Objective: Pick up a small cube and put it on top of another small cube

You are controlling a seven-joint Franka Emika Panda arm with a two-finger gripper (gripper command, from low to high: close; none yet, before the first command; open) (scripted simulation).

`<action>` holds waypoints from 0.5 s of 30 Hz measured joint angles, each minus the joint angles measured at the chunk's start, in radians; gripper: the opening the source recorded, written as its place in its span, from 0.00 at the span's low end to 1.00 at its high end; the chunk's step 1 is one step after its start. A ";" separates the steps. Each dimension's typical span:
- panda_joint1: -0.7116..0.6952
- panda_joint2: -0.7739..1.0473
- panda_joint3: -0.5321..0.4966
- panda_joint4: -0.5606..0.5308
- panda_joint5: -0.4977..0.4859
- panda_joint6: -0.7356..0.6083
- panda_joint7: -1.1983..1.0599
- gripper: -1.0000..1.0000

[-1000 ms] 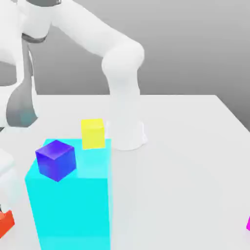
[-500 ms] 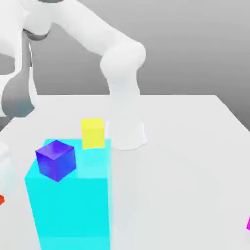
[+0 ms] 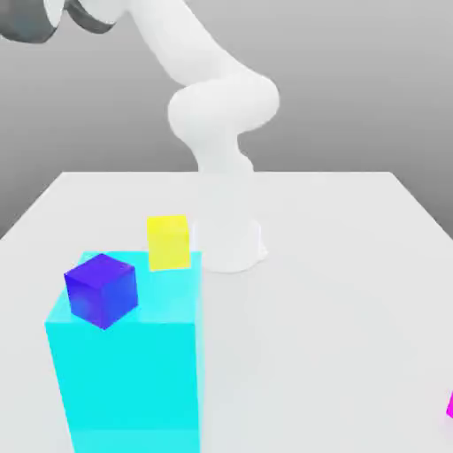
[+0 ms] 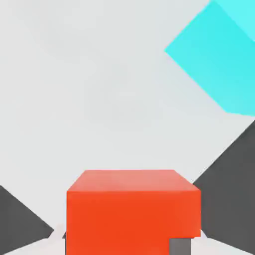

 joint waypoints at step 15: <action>0.115 0.192 0.155 0.033 0.232 -0.050 0.470 0.00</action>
